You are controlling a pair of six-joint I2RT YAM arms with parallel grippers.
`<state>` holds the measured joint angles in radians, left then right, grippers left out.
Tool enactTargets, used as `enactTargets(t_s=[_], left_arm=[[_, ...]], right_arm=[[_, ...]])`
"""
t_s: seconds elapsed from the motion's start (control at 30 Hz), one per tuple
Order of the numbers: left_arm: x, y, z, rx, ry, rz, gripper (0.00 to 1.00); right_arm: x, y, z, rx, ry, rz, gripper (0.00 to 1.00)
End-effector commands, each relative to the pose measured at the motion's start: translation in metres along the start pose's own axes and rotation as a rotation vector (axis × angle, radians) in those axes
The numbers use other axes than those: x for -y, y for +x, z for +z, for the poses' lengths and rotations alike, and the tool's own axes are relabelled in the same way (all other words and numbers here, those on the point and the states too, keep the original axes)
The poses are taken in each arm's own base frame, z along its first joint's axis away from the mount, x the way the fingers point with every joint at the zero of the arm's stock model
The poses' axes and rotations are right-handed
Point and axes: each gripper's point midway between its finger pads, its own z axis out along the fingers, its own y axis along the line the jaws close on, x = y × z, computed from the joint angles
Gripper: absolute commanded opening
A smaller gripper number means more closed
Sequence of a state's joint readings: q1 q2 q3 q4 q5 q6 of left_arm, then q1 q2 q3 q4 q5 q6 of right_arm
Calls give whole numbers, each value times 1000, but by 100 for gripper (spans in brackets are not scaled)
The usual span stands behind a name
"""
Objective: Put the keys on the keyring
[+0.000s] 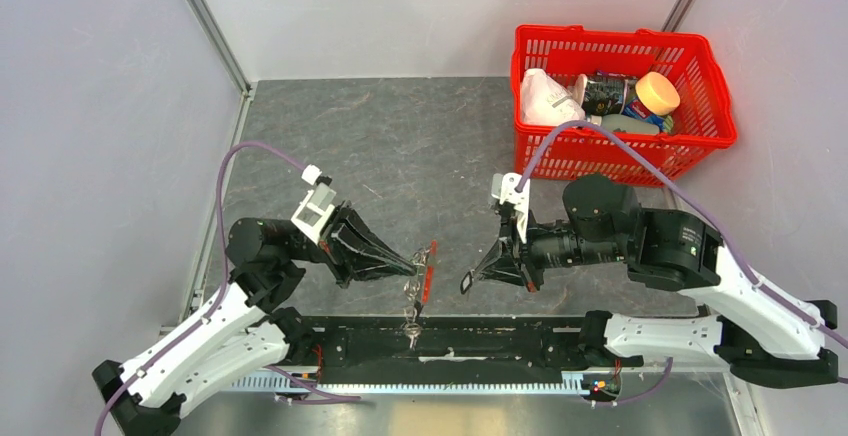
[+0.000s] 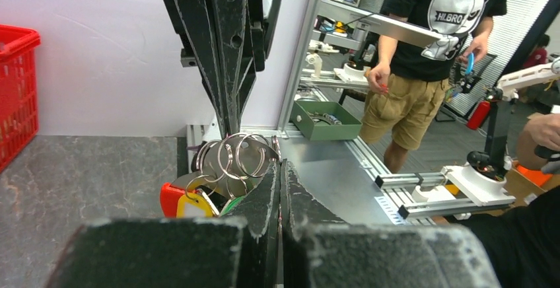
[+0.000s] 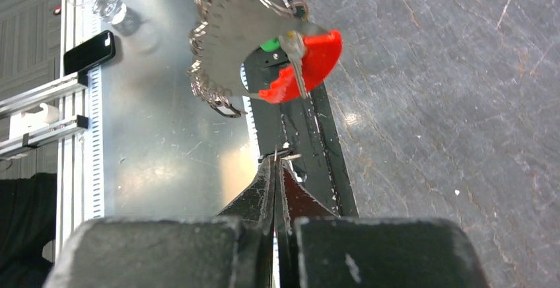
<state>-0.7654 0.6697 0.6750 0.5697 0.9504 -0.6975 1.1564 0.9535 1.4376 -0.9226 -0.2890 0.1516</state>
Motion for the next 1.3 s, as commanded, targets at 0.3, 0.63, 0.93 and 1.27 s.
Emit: enactTargets(t_s=[0.3, 0.63, 0.93, 1.27], left_arm=[[33, -11, 6, -57, 203, 19, 2], [37, -12, 10, -124, 256, 18, 2], [33, -13, 13, -140, 247, 25, 2], [34, -15, 13, -139, 248, 37, 2]], right_arm=[[-29, -52, -14, 66, -135, -144, 0], [-46, -81, -15, 78, -213, -181, 0], [-63, -94, -9, 74, -318, -172, 0], [-64, -90, 7, 39, -356, -154, 0]])
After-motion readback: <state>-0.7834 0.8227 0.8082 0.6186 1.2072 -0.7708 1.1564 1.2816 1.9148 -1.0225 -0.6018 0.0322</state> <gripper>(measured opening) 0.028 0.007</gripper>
